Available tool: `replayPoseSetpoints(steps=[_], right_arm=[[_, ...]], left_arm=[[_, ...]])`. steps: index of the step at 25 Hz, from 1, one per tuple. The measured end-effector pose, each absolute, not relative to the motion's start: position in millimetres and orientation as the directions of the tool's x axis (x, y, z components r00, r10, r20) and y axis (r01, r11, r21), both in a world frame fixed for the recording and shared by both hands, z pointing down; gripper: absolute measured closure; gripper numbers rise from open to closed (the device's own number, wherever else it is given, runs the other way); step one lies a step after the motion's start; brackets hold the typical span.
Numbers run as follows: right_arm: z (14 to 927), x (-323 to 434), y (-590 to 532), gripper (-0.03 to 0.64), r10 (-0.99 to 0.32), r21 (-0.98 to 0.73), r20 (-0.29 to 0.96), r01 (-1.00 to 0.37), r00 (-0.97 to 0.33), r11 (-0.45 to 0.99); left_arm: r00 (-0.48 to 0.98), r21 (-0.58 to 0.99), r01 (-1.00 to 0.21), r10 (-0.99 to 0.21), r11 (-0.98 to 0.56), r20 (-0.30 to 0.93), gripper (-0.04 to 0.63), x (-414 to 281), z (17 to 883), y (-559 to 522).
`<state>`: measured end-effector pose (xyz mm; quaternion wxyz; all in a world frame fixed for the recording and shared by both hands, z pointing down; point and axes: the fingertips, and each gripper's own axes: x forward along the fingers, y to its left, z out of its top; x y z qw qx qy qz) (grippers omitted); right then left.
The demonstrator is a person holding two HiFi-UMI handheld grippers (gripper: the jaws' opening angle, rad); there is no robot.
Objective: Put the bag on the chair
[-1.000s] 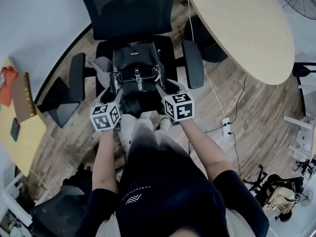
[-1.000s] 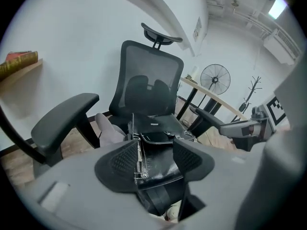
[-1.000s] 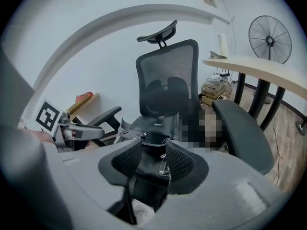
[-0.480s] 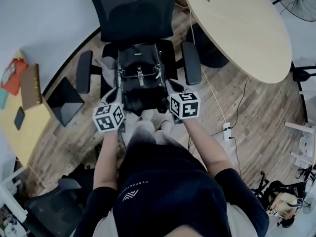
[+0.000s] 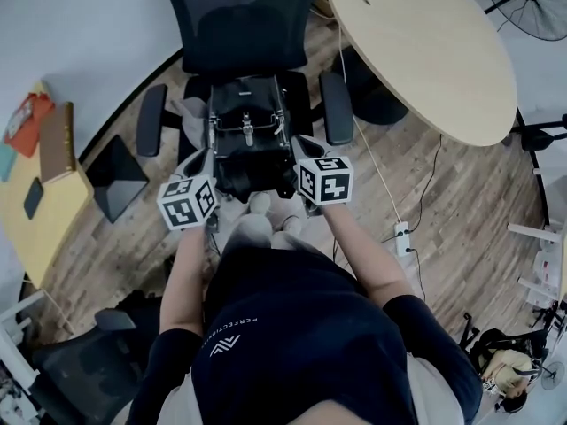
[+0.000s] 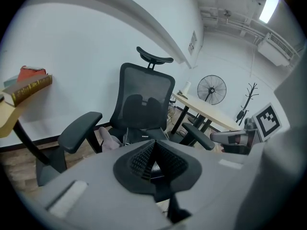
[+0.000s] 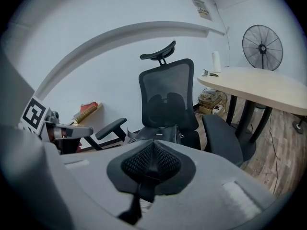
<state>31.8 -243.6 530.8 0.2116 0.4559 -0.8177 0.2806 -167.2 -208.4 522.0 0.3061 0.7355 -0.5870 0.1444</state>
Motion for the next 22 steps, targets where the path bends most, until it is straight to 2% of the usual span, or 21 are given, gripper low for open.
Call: replayPoseSetpoints(steps=[13,22], right_arm=[[511,20,-235,0.615,-0.616,-0.284,0.575,-0.837,-0.538,0.467],[508,24,-233,0.615,-0.63,-0.269,0.573,-0.847,-0.524,0.459]], left_arm=[[0.273,0.274,-0.952,-0.788,-0.138,0.552,0.58,-160,502,-201],[0.269,0.266,-0.953,-0.796,-0.141,0.542,0.58,-160,496,-198]])
